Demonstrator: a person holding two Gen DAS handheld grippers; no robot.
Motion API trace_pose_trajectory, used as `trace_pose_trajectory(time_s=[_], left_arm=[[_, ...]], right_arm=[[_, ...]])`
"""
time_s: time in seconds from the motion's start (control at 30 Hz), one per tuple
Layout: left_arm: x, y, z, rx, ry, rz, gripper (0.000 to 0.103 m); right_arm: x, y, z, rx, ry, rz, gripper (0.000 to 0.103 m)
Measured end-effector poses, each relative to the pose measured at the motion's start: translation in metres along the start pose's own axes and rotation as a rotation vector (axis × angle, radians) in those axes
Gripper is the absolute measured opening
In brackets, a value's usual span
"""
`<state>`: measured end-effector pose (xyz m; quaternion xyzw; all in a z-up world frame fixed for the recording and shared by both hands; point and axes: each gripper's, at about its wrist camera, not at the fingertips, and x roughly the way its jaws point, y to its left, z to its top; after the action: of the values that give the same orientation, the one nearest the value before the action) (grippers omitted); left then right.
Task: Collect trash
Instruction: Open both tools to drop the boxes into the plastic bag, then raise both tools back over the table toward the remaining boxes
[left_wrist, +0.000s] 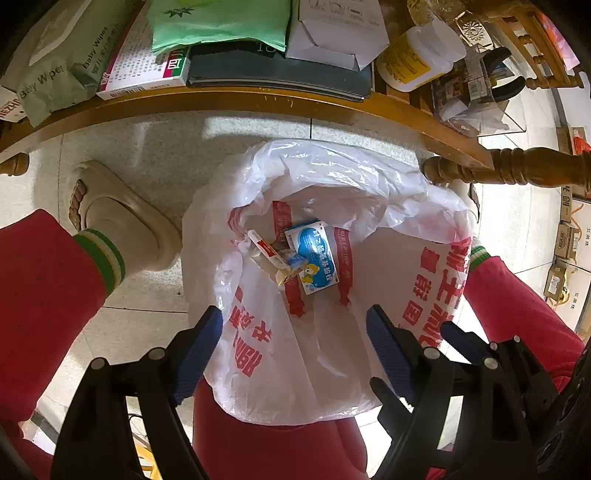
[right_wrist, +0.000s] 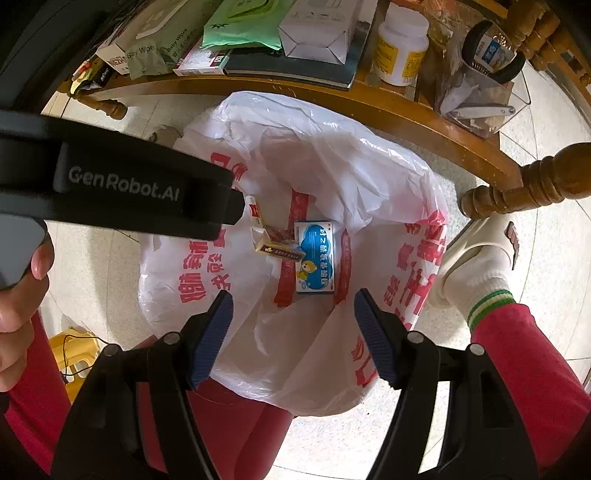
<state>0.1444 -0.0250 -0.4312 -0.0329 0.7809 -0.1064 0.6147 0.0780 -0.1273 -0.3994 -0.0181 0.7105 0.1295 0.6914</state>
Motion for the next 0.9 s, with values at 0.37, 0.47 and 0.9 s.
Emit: trace_pose_trajectory(time_s=[0.37, 0.47, 0.9], left_arm=[[-0.057, -0.005, -0.044, 0.086, -0.126, 0.066, 0.079], [-0.092, 0.000, -0.072, 0.104, -0.201, 0.045, 0.080], [-0.343, 0.022, -0.141, 0.178, -0.672, 0.021, 0.095]], right_arm=[[-0.055, 0.015, -0.016, -0.043, -0.104, -0.021, 0.079], [-0.099, 0.020, -0.027, -0.071, -0.193, -0.022, 0.082], [-0.370, 0.013, -0.044, -0.207, -0.808, -0.227, 0.096]])
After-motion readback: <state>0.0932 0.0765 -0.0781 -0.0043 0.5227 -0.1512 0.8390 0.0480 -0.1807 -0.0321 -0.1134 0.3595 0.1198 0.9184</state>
